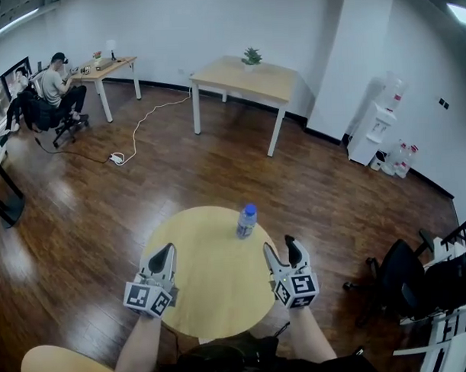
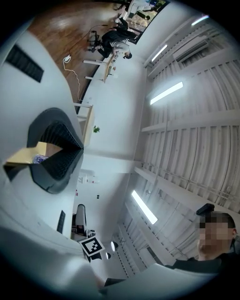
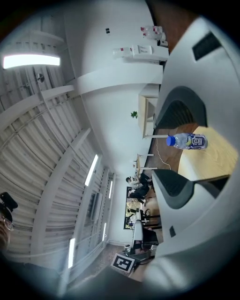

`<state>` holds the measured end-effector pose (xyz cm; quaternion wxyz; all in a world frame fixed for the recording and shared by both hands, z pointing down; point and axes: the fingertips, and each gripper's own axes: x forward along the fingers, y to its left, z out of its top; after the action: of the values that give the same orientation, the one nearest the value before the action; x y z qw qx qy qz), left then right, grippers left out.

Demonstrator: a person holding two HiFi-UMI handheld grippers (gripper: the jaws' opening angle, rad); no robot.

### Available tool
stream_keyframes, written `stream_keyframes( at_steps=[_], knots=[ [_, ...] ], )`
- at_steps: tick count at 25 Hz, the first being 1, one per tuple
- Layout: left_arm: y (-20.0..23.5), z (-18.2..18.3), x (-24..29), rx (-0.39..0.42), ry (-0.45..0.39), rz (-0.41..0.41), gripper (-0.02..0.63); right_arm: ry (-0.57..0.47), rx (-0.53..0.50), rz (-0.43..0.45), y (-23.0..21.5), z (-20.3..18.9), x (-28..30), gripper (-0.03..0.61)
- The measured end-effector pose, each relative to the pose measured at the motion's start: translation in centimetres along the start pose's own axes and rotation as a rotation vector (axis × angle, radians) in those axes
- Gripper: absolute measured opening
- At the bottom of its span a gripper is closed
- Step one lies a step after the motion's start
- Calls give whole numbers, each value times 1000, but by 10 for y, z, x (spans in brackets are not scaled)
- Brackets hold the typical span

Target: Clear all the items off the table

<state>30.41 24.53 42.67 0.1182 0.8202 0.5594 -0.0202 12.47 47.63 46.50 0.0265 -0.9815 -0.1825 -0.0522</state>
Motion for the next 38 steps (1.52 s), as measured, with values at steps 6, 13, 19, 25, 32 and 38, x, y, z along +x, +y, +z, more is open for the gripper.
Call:
stream_keyframes(
  at_steps=[6, 13, 19, 25, 32, 38],
  knots=[
    [11, -40, 21, -10, 90, 54, 0, 111, 28, 96, -4, -45, 50, 383],
    [21, -85, 52, -38, 182, 94, 0, 204, 50, 142, -21, -96, 110, 402],
    [34, -113, 67, -46, 247, 125, 0, 293, 64, 170, -22, -138, 138, 434],
    [56, -126, 77, -66, 276, 170, 0, 343, 39, 191, -18, -162, 167, 434],
    [51, -157, 60, -133, 295, 242, 0, 330, 28, 242, -14, -175, 187, 434],
    [60, -168, 55, -135, 321, 273, 0, 307, 20, 285, -3, -174, 195, 434]
  ],
)
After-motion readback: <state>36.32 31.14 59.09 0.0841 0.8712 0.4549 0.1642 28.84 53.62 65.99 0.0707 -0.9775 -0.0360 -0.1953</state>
